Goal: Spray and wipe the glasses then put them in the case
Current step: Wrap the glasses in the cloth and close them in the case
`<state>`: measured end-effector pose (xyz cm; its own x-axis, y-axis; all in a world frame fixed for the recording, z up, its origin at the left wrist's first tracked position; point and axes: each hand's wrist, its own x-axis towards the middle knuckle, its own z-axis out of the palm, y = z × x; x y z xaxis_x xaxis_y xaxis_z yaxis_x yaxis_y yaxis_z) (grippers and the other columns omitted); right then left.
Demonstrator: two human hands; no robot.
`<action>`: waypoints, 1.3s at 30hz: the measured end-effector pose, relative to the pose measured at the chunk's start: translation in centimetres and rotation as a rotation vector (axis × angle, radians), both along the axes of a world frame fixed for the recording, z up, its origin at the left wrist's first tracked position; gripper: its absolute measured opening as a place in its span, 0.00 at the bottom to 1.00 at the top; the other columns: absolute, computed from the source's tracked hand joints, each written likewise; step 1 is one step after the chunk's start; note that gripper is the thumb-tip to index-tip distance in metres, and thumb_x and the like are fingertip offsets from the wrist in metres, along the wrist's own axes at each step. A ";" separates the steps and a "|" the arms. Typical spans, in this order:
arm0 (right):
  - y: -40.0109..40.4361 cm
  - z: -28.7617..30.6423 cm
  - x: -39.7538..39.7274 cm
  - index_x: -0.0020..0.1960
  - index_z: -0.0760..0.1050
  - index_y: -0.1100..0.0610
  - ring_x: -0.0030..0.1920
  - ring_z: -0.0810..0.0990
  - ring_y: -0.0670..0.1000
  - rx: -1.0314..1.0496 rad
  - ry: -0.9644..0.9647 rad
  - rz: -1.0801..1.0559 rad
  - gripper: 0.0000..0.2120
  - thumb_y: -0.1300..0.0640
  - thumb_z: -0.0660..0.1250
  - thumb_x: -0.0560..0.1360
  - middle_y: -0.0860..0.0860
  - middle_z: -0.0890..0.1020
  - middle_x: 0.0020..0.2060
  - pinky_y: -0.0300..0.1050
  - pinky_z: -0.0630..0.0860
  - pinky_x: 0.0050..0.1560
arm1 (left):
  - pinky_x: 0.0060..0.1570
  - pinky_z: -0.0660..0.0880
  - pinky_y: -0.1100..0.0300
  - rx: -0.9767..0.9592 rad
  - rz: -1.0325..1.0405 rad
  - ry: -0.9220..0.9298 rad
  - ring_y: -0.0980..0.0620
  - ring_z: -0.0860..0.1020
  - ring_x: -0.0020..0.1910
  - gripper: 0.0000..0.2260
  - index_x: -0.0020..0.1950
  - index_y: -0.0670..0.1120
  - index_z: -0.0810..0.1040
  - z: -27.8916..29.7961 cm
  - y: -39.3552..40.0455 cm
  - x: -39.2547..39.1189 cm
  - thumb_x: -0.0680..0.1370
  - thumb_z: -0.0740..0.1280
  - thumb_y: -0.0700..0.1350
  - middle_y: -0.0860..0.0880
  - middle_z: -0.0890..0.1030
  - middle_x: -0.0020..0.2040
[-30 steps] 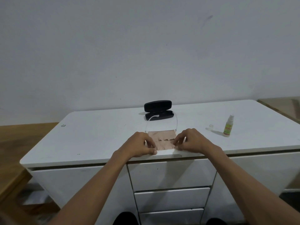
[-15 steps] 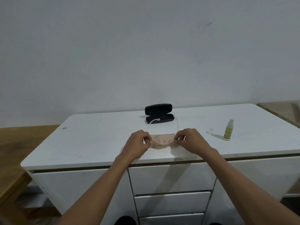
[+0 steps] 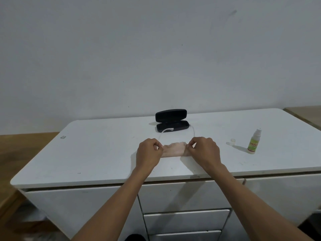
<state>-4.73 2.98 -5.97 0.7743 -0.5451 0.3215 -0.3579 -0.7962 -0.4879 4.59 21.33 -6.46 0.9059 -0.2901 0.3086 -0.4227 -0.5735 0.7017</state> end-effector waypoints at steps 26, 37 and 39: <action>-1.2 0.4 -0.8 0.53 0.83 0.47 0.35 0.82 0.48 0.185 -0.357 0.062 0.06 0.54 0.72 0.77 0.43 0.86 0.45 0.52 0.80 0.45 | 0.47 0.80 0.52 -0.170 -0.099 -0.147 0.54 0.81 0.44 0.07 0.54 0.50 0.85 0.0 0.1 1.1 0.79 0.71 0.41 0.53 0.85 0.48; -1.4 1.2 0.0 0.50 0.85 0.47 0.36 0.83 0.47 0.208 -0.301 0.152 0.05 0.54 0.74 0.76 0.42 0.86 0.39 0.48 0.80 0.45 | 0.46 0.73 0.57 0.264 -0.291 -0.249 0.52 0.76 0.52 0.12 0.61 0.53 0.85 1.0 -0.6 1.9 0.81 0.68 0.42 0.52 0.83 0.49; -1.3 1.4 0.1 0.51 0.85 0.47 0.36 0.82 0.48 0.170 -0.279 0.171 0.05 0.54 0.74 0.76 0.43 0.86 0.41 0.48 0.80 0.45 | 0.46 0.72 0.58 0.303 -0.290 -0.236 0.52 0.76 0.52 0.11 0.59 0.53 0.85 1.1 -0.9 2.1 0.80 0.69 0.43 0.53 0.84 0.49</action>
